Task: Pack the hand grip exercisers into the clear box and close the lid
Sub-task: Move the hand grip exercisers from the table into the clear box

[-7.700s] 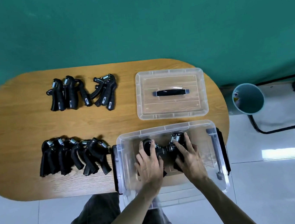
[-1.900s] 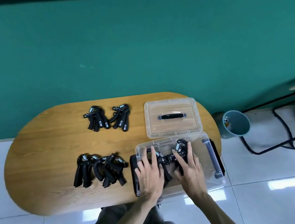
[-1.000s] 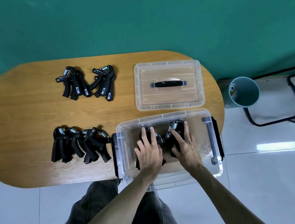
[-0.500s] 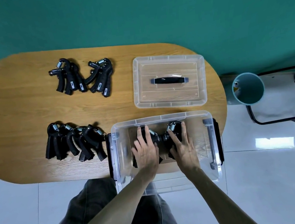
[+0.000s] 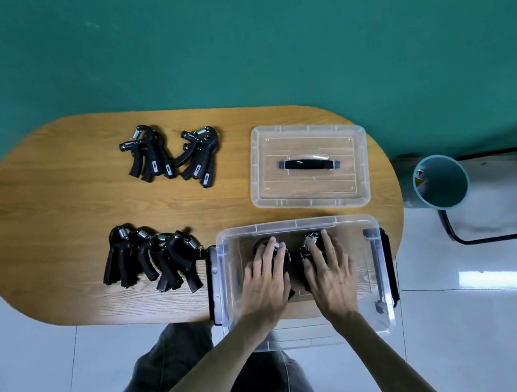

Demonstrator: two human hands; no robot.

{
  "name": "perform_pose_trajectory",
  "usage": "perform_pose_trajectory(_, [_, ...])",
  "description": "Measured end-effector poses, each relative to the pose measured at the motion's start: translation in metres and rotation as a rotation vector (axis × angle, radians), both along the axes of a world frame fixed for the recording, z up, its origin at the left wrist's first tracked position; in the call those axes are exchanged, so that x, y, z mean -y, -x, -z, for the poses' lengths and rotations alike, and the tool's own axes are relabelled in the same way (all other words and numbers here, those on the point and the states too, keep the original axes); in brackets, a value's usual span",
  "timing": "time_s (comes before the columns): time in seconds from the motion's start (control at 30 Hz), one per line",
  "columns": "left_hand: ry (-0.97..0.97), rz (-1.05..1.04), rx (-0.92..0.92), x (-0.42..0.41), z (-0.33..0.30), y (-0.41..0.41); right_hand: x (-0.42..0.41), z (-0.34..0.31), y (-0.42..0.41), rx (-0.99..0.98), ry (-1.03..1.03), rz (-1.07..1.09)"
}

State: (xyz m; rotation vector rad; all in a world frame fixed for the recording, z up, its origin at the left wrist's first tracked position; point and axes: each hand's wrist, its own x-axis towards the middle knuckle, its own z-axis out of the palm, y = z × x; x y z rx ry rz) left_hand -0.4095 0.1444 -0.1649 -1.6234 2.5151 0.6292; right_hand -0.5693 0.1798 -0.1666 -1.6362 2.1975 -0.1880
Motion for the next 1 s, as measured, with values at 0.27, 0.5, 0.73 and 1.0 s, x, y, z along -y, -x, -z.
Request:
perform_pose_trajectory(0.27, [0.106, -0.047, -0.083, 0.042, -0.044, -0.050, 0.046, -0.060, -0.030, -0.047, 0.235, -0.084])
perform_pose_trajectory(0.5, [0.100, -0.222, -0.028, 0.084, -0.073, -0.120, 0.115, -0.098, -0.101, -0.072, 0.225, -0.239])
perform_pose_trajectory(0.73, [-0.037, -0.343, 0.118, 0.097, -0.049, -0.232, 0.155, -0.082, -0.208, -0.151, 0.097, -0.452])
perform_pose_trajectory(1.0, [-0.246, -0.379, 0.231, 0.103, -0.009, -0.332, 0.192, -0.045, -0.284, -0.238, -0.038, -0.479])
